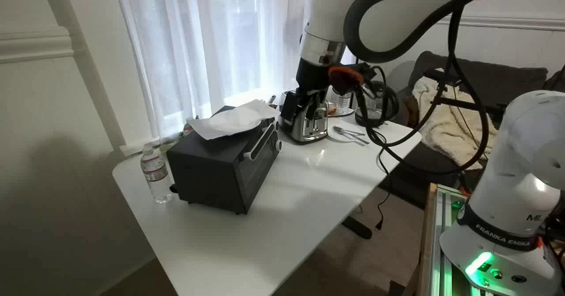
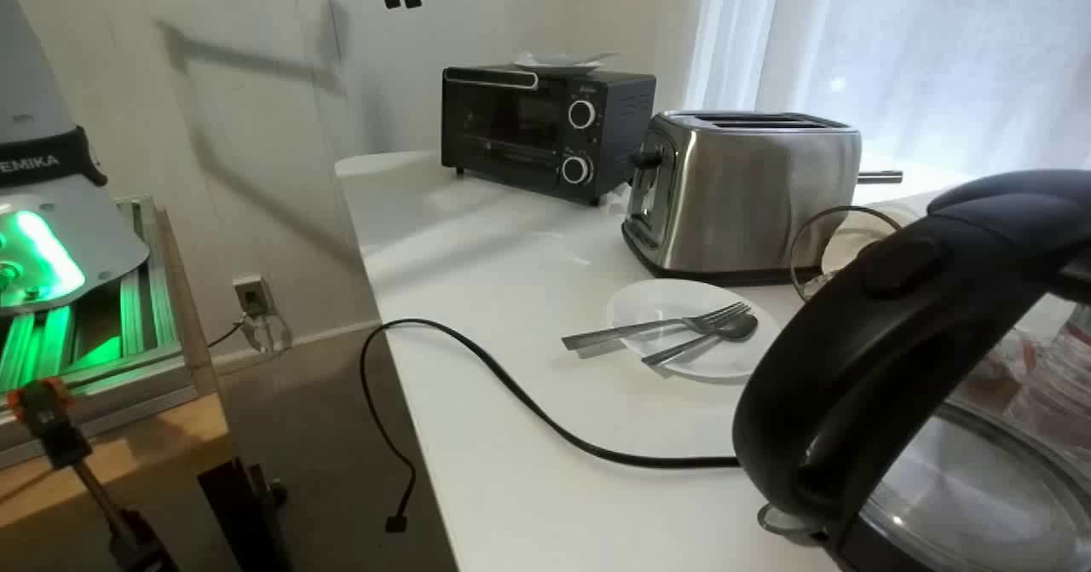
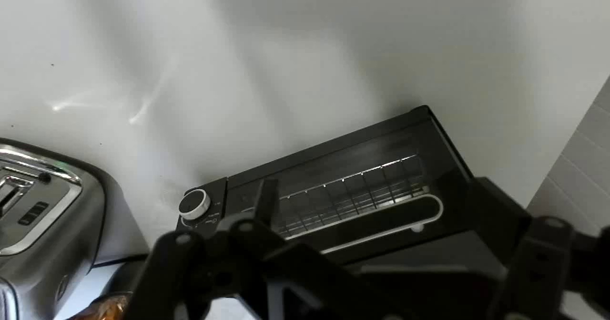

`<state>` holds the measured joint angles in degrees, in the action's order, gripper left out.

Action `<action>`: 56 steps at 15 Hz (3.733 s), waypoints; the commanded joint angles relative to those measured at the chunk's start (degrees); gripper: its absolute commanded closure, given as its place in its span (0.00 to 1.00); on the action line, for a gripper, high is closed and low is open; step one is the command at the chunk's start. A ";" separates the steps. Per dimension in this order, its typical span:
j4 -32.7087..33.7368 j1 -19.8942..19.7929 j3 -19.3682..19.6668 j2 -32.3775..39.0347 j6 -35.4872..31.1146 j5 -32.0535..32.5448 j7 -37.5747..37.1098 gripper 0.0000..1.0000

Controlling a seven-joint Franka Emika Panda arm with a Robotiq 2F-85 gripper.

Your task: Pick up the paper towel from the plate and use it to wipe the oven door and then place the paper towel to the right of the toaster

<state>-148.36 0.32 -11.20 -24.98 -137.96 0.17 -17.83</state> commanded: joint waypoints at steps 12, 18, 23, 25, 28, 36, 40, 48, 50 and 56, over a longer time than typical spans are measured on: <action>9.28 -3.15 5.07 10.41 -4.52 3.22 4.08 0.00; 20.46 -1.58 8.12 21.66 -4.40 1.76 11.10 0.00; 28.96 -0.57 8.11 30.04 -3.42 1.81 10.77 0.00; 31.24 -0.07 8.37 32.96 -4.19 3.76 9.34 0.00; 34.39 0.77 8.96 36.86 -4.42 4.63 8.13 0.00; 40.95 3.27 11.38 43.76 -4.53 6.65 4.89 0.00; 42.84 4.54 12.51 45.80 -4.44 7.74 3.11 0.03; 44.39 6.13 13.68 47.62 -3.71 8.49 1.42 0.32; 44.46 6.37 13.79 47.55 -3.59 8.57 1.32 0.42; 44.81 6.81 14.16 47.28 -3.37 9.08 0.83 0.94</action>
<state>-104.50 5.77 1.90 21.75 -142.27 7.31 -14.51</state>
